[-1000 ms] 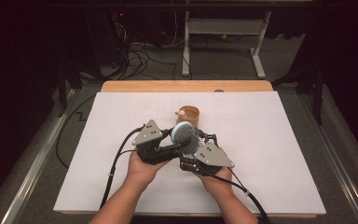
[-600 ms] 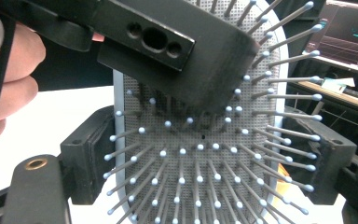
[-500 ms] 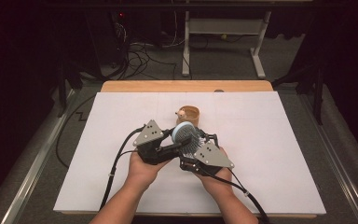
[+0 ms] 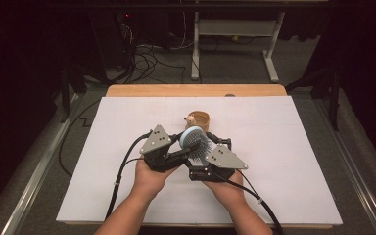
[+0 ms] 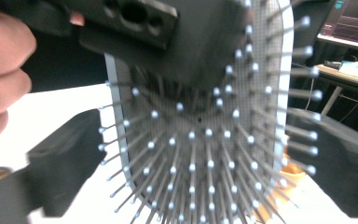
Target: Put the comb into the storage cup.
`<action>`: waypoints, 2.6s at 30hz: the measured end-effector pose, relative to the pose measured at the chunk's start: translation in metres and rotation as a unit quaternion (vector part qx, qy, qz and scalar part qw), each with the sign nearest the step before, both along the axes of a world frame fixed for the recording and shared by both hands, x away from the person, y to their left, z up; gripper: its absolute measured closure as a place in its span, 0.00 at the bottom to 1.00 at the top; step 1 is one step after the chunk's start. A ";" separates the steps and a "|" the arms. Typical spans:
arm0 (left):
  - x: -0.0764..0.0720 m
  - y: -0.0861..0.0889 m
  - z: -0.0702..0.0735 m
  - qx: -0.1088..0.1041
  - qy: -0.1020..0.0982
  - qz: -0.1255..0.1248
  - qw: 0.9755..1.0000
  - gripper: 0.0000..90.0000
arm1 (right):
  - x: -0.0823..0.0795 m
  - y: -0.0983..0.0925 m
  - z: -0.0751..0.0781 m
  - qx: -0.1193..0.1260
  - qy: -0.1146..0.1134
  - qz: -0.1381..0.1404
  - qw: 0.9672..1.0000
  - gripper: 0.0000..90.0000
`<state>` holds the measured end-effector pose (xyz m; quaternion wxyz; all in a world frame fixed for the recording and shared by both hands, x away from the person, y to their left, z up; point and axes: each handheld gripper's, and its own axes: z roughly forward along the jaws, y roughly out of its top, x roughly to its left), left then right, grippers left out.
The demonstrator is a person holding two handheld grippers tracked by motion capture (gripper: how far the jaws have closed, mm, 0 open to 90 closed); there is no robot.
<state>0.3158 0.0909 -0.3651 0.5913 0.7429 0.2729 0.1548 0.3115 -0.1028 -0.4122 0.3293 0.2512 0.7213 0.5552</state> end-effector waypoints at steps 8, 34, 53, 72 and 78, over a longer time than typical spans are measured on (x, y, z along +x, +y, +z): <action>0.000 0.007 0.001 -0.010 -0.005 0.004 1.000 0.63 | 0.000 -0.002 0.000 0.007 0.014 0.008 1.000 0.00; -0.002 0.054 -0.002 -0.046 -0.035 0.037 0.998 0.63 | -0.011 -0.050 -0.012 0.003 0.046 -0.008 0.999 0.00; 0.003 0.065 0.000 -0.042 -0.030 0.048 0.998 0.63 | -0.021 -0.105 -0.026 -0.008 0.060 -0.055 0.997 0.00; 0.009 0.060 0.013 -0.032 -0.041 0.061 0.997 0.63 | -0.027 -0.123 -0.030 0.020 0.060 -0.071 0.995 0.00; 0.013 0.058 0.019 -0.034 -0.043 0.067 0.996 0.63 | -0.027 -0.124 -0.030 0.021 0.061 -0.071 0.995 0.00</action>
